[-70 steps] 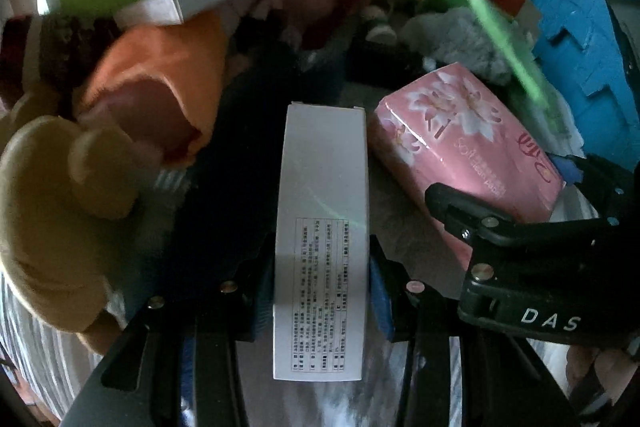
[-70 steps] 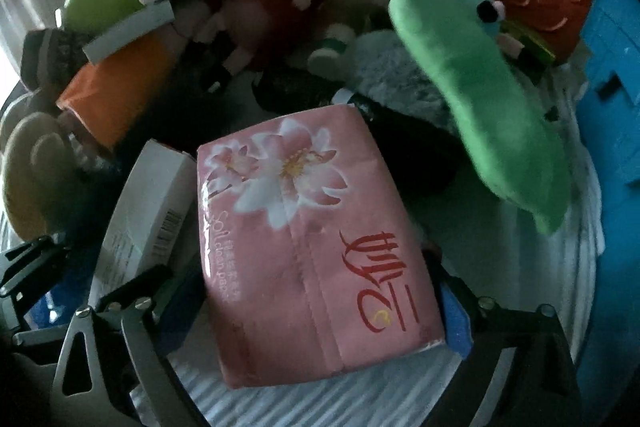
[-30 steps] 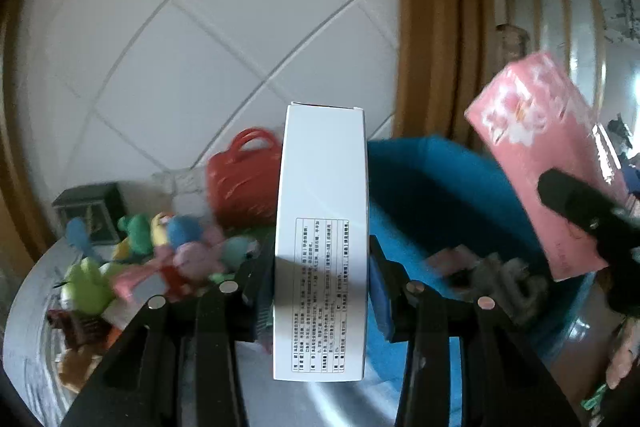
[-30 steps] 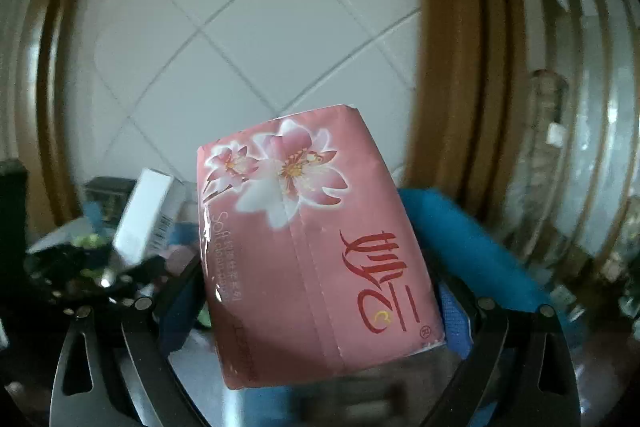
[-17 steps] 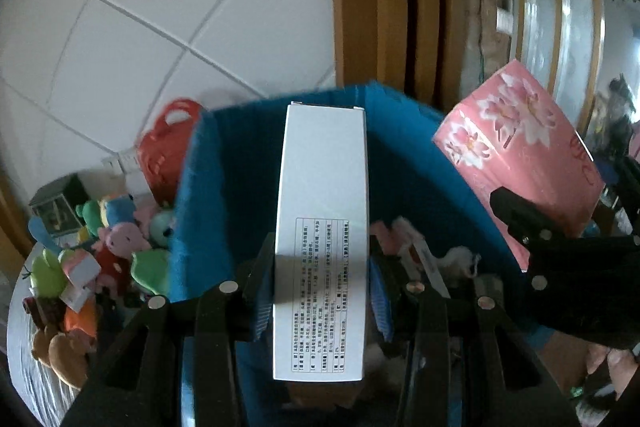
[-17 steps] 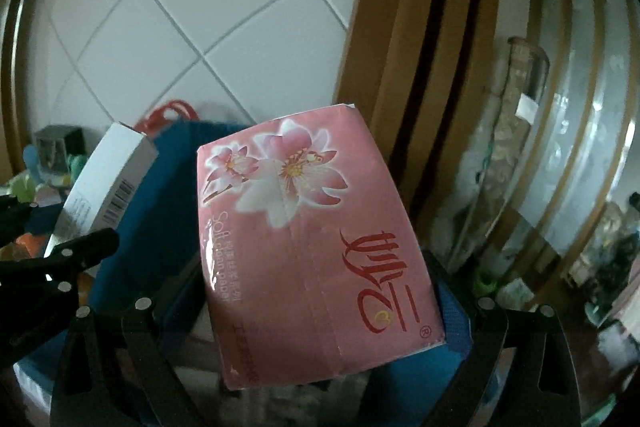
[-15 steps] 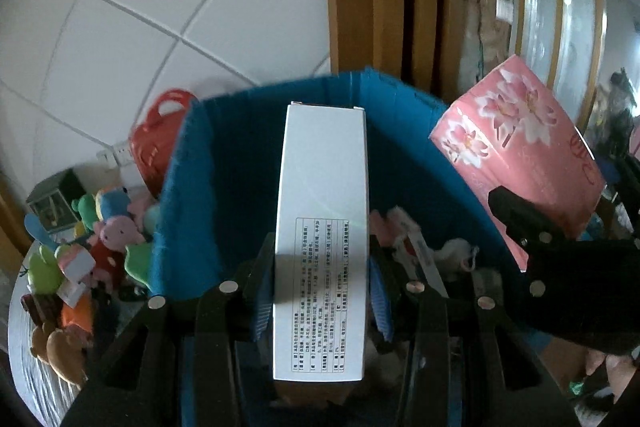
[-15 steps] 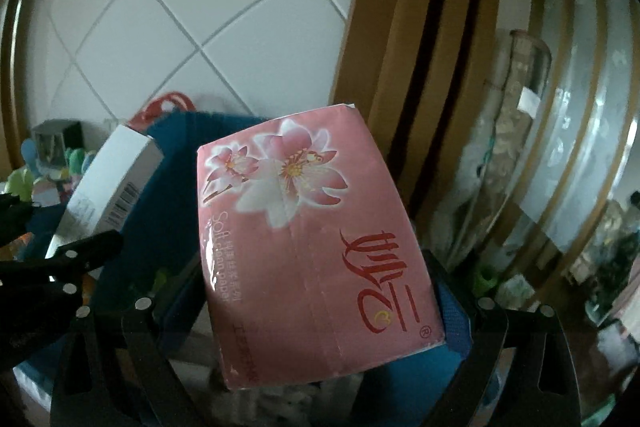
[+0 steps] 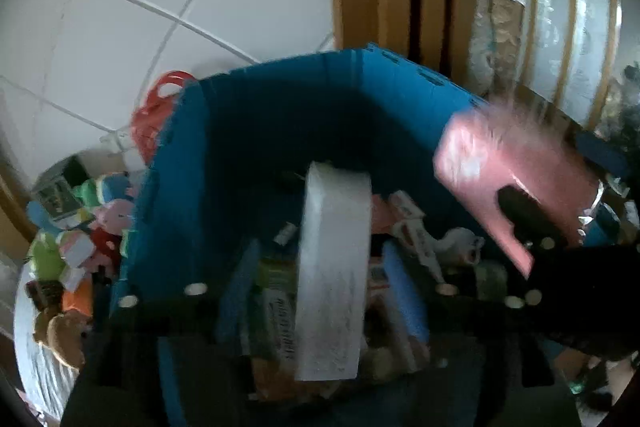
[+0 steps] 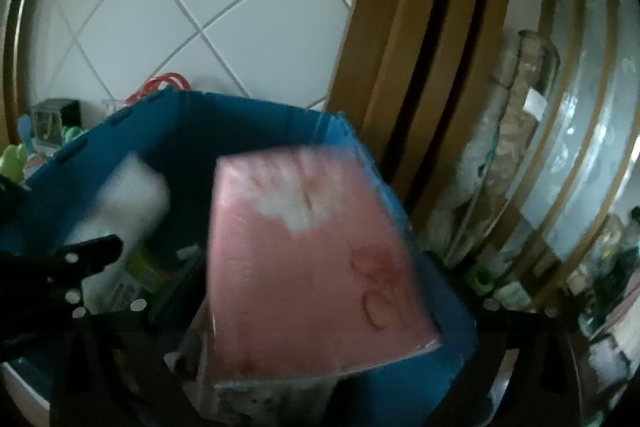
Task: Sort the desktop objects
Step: 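Carry the white box and pink tissue pack into the blue crate and release both, then move both tools back over the pile on the bed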
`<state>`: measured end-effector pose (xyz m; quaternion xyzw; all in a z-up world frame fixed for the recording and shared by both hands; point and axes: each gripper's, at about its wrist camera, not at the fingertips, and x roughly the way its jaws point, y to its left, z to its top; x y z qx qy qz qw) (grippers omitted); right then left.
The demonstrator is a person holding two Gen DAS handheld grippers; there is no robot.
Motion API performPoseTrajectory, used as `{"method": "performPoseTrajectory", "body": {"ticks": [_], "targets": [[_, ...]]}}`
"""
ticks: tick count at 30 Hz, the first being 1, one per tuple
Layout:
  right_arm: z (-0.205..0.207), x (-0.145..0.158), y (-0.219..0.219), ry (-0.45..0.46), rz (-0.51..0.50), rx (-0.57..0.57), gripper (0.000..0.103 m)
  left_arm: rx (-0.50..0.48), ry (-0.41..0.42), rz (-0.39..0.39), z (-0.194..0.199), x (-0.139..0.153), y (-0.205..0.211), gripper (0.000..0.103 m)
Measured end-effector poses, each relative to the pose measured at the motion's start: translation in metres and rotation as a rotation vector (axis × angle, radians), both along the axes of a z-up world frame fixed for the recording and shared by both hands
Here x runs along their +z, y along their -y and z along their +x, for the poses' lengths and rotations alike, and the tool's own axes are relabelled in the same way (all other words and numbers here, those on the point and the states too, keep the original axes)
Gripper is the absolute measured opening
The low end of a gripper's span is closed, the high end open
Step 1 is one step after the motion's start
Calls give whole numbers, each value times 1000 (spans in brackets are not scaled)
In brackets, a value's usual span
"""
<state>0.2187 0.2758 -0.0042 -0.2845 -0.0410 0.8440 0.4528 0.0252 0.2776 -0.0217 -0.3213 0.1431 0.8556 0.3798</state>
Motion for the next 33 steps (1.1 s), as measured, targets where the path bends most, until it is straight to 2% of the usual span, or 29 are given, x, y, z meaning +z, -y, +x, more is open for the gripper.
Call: {"method": "performPoseTrajectory", "body": {"ticks": [2,13,22,25,33], "targets": [[0,3,2,5,23,-8,103,5,5,15,0,2,6,82],[20,9,13,-20,18,5,103,12,18,36,11,6,29,82],[27,2,21,-37,-28,29,103,-4,-7,35,28,6,40,82],[27,0,22,-47,-47,27,103,-4,11,39,30,4,46,82],[32,-5,24,-97,-102,58,103,54,-22,72,39,7,75,82]]}}
